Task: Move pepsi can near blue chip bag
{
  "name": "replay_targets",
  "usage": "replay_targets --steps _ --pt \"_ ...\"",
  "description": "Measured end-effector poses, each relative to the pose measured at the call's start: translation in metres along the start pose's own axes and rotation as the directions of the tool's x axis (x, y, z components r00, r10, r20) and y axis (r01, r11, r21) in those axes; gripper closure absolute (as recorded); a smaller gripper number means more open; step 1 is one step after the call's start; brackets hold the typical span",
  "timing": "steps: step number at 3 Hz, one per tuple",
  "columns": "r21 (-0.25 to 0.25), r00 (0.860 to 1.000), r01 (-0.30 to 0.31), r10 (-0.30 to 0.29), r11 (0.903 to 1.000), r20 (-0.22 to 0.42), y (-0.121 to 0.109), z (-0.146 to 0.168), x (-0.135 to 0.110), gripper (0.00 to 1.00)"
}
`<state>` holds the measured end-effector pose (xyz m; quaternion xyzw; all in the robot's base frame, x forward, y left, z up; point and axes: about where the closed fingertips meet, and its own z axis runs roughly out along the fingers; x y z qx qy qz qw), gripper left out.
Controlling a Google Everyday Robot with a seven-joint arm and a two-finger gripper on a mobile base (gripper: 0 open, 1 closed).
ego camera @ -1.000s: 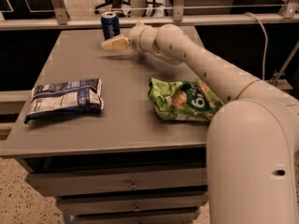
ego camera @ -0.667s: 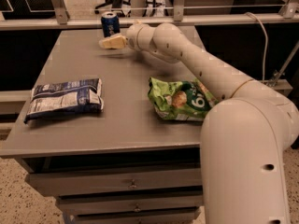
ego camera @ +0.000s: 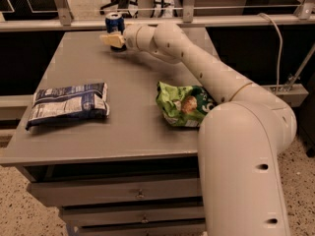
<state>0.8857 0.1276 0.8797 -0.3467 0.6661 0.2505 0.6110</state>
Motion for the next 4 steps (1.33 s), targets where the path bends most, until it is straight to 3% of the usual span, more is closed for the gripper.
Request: replay_targets --steps 1,2,3,4 --pt "-0.016 1.000 0.001 -0.001 0.9999 0.003 0.005 0.004 -0.002 0.63" --pt "-0.047 0.999 -0.020 0.021 0.9987 0.028 0.009 -0.013 -0.021 0.86" --pt "-0.096 0.998 -0.039 0.044 0.9946 0.047 0.012 -0.048 -0.049 1.00" --pt "-0.248 0.996 -0.044 0.061 0.9677 0.064 0.034 -0.094 -0.059 1.00"
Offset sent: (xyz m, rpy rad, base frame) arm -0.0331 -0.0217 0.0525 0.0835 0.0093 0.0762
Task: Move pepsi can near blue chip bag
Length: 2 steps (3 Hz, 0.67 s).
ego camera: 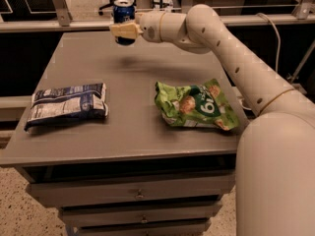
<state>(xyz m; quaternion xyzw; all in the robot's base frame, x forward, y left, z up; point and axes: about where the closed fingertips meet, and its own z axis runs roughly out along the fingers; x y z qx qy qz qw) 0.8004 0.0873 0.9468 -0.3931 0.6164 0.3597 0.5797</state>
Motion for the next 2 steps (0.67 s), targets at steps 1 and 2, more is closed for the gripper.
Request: replay_targets --steps 1,2 --pt "-0.144 1.000 0.005 -0.006 0.9896 -0.007 0.027 -0.017 0.003 1.00" --pt "-0.305 0.999 0.030 -0.039 0.9518 -0.022 0.062 -0.030 0.015 1.00"
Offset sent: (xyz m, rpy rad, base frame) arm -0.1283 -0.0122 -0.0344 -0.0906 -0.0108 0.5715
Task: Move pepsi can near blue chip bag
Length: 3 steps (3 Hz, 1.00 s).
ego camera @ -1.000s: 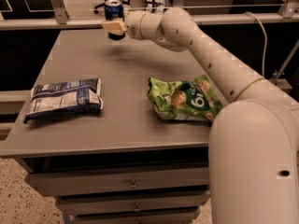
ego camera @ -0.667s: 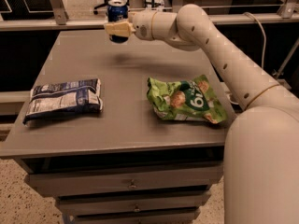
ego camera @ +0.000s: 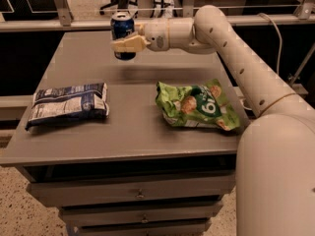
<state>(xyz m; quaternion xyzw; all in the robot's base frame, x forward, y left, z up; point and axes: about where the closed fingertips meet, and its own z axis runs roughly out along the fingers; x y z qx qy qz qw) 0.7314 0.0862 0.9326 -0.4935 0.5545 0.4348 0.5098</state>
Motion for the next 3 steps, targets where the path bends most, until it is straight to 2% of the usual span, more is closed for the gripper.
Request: replay_targets --steps 1,2,3 --pt "-0.112 0.998 0.054 -0.058 0.9922 -0.039 0.032 -0.001 0.014 1.00" --pt "-0.167 0.993 0.087 -0.098 0.9821 -0.060 0.054 0.002 0.028 1.00" --pt "-0.170 0.992 0.090 -0.104 0.9813 -0.074 0.070 0.012 0.037 1.00"
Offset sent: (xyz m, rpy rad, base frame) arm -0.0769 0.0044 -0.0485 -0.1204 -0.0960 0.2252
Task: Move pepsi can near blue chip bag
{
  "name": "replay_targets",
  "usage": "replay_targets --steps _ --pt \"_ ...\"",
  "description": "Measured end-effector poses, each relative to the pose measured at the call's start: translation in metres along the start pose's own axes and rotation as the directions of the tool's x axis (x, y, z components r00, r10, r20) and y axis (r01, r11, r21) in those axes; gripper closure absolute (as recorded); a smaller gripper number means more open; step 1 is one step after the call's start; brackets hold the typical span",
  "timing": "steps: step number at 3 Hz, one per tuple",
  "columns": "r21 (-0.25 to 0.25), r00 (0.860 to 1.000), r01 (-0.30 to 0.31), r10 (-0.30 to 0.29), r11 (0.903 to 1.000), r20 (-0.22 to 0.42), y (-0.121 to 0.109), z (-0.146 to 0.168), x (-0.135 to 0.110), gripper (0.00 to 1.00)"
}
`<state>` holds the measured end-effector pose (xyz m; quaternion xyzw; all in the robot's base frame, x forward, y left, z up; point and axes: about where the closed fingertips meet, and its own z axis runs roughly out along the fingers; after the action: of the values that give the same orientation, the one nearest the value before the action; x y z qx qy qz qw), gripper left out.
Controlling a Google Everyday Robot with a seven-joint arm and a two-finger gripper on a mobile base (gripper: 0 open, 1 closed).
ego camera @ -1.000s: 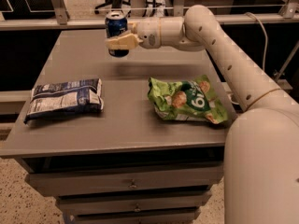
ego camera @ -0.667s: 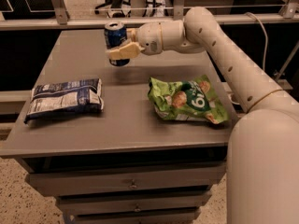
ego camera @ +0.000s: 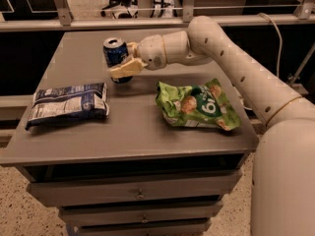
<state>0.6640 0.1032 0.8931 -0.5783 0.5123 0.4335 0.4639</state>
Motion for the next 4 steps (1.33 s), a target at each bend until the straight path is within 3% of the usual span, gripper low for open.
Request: replay_targets --steps 2,4 --pt "0.057 1.000 -0.024 0.024 0.9981 0.006 0.008 0.024 0.008 1.00" --pt "0.112 0.998 -0.058 0.054 0.9920 0.039 0.009 0.033 0.013 0.54"
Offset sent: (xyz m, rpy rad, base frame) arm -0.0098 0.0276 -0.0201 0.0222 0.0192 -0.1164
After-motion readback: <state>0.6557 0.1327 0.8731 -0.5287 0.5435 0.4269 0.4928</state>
